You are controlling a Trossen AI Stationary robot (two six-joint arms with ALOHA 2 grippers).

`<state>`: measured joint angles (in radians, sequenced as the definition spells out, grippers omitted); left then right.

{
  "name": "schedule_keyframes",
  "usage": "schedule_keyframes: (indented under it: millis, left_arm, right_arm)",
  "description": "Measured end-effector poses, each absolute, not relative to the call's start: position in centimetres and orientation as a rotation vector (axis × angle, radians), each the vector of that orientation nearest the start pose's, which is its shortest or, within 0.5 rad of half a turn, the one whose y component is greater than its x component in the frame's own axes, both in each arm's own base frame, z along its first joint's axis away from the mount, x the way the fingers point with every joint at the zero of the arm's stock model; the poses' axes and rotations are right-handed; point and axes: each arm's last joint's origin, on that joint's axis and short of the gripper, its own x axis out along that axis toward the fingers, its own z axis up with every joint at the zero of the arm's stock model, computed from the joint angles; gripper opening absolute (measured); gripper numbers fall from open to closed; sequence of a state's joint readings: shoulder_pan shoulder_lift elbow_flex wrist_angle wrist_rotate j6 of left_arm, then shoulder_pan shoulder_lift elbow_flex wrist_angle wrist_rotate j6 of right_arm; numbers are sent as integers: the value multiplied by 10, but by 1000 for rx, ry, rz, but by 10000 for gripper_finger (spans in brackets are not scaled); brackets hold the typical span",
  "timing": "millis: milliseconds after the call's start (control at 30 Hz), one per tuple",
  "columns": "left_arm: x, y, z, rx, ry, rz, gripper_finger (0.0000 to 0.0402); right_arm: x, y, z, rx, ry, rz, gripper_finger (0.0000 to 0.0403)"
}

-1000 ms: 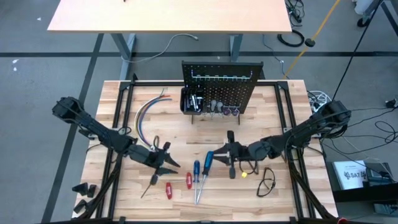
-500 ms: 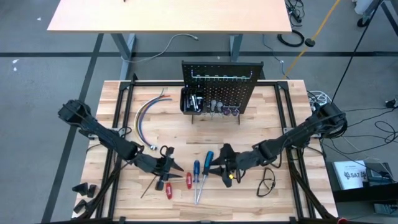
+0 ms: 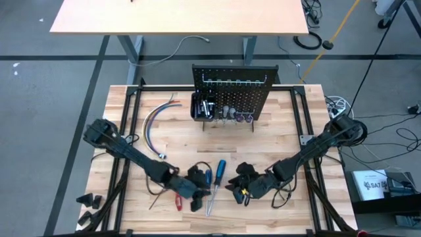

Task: Hang tools onto peg board
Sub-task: Hang the blue flat screwdriver on the peg board

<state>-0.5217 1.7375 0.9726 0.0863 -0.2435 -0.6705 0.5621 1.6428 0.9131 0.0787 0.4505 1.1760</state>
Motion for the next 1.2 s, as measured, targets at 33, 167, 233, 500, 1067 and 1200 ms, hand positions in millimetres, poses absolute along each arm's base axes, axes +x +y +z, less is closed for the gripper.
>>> schedule_keyframes:
  millis: [33, 167, 233, 500, 1067, 1200]
  left_arm:
    - [318, -175, 174, -385, 702, -35, 130]
    - [335, -184, 164, -400, 724, -16, 130]
    - [342, -184, 158, -425, 742, 9, 130]
    - [350, -176, 144, -493, 805, 97, 130]
    - [359, -168, 128, -503, 838, 93, 130]
    - [357, -166, 126, -486, 863, 96, 130]
  right_arm:
    - [291, 171, 189, 831, 554, -234, 150]
    - [288, 177, 186, 830, 568, -227, 150]
    - [287, 178, 185, 822, 572, -222, 150]
    - [286, 176, 183, 789, 598, -229, 151]
    - [285, 173, 180, 790, 626, -263, 151]
    - [285, 173, 180, 806, 625, -268, 151]
